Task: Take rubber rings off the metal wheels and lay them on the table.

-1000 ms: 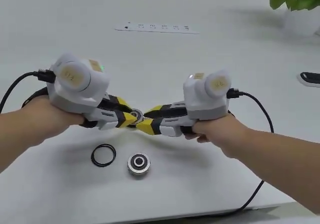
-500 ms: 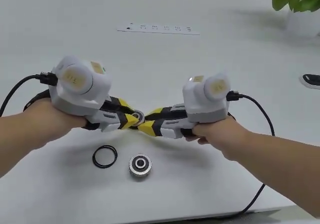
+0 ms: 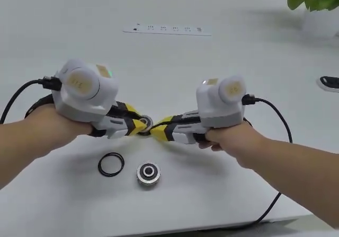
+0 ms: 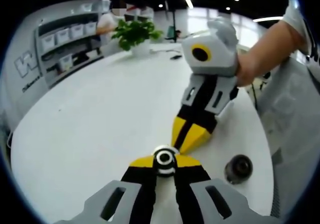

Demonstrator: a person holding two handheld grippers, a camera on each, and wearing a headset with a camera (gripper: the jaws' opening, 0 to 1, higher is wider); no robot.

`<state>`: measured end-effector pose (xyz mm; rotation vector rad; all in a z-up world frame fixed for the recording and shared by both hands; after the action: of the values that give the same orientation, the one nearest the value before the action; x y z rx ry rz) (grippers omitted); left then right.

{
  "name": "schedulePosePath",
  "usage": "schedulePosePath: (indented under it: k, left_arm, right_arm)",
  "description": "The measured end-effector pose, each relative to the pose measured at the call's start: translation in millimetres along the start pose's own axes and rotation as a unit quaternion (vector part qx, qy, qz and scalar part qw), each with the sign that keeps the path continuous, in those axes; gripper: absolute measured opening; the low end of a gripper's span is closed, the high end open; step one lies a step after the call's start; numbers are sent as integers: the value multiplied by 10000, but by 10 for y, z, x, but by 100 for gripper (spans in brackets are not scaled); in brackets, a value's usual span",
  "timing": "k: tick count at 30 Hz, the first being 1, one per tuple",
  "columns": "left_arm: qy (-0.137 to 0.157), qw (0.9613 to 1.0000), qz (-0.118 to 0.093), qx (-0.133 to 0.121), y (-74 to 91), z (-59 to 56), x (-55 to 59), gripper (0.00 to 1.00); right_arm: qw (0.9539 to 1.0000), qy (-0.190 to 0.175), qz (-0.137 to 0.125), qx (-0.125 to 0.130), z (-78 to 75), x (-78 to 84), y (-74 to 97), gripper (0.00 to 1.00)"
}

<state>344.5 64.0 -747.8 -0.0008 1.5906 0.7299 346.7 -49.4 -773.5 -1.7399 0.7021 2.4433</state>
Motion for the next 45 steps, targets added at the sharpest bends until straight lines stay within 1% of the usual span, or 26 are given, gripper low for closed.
schedulePosePath:
  k: [6, 9, 13, 14, 17, 21, 23, 24, 25, 26, 27, 29, 30, 31, 34, 40, 45]
  left_arm:
    - [23, 10000, 8, -43, -1, -7, 1, 14]
    - [-10, 10000, 26, -67, -3, -11, -1, 13]
    - [-82, 9999, 57, -122, -6, -20, -5, 13]
    - [-86, 9999, 63, -131, -6, -21, -6, 13]
    - [-85, 9998, 71, -144, -5, -18, -6, 13]
    - [-97, 9998, 85, -157, -5, -20, -8, 13]
    - [-101, 9998, 93, -175, -7, -24, -10, 13]
    - [-110, 9997, 100, -179, -7, -27, -11, 13]
    - [-112, 9997, 103, -179, -8, -29, -12, 13]
    - [-115, 9997, 104, -173, -11, -37, -15, 12]
    - [-122, 9997, 106, -179, -13, -42, -16, 12]
    - [-152, 9996, 118, -197, -15, -45, -20, 12]
    - [-145, 9996, 121, -207, -15, -45, -20, 12]
    - [-146, 9996, 122, -212, -16, -45, -20, 12]
    - [-145, 9996, 134, -224, -16, -44, -21, 12]
    - [-142, 9994, 173, -264, -17, -47, -25, 12]
    - [-144, 9993, 194, -281, -19, -46, -26, 12]
  right_arm:
    - [9998, -194, -27, 8, 2, 9, 3, 1]
    - [9994, -349, -62, 56, -6, 8, 8, 1]
    - [9980, -592, -158, 140, -23, 13, 24, 0]
    - [9976, -636, -159, 210, -33, 15, 35, 0]
    - [9968, -738, -223, 203, -35, -2, 46, 0]
    - [9952, -896, -296, 274, -12, -14, 57, 0]
    - [9932, -1055, -361, 321, -11, -14, 66, 0]
    - [9914, -1179, -437, 368, -15, -20, 72, 0]
    - [9888, -1320, -575, 404, -17, -43, 73, 0]
    - [9846, -1547, -708, 391, -14, -73, 75, 0]
    - [9853, -1523, -647, 426, -49, -61, 98, 0]
    - [9863, -1469, -627, 421, -35, -57, 92, 0]
    - [9858, -1490, -639, 431, -32, -58, 92, 0]
    - [9842, -1574, -676, 441, -25, -59, 92, 0]
    - [9827, -1653, -726, 419, -11, -70, 91, 0]
    - [9823, -1672, -737, 421, -10, -85, 85, 0]
    - [9822, -1681, -751, 379, 23, -106, 73, 0]
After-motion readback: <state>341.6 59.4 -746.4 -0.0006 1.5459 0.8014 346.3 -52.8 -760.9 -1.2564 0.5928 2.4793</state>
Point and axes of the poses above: the centre of the closed fingertips' face, and the gripper's own axes: y roughly backward along the fingers, z roughly to its left, x roughly out of its underside, the point moved 7 cm from there along y, roughly backward along the fingers, and after that the axes turned 11 degrees about -z, right-handed, at the moved point
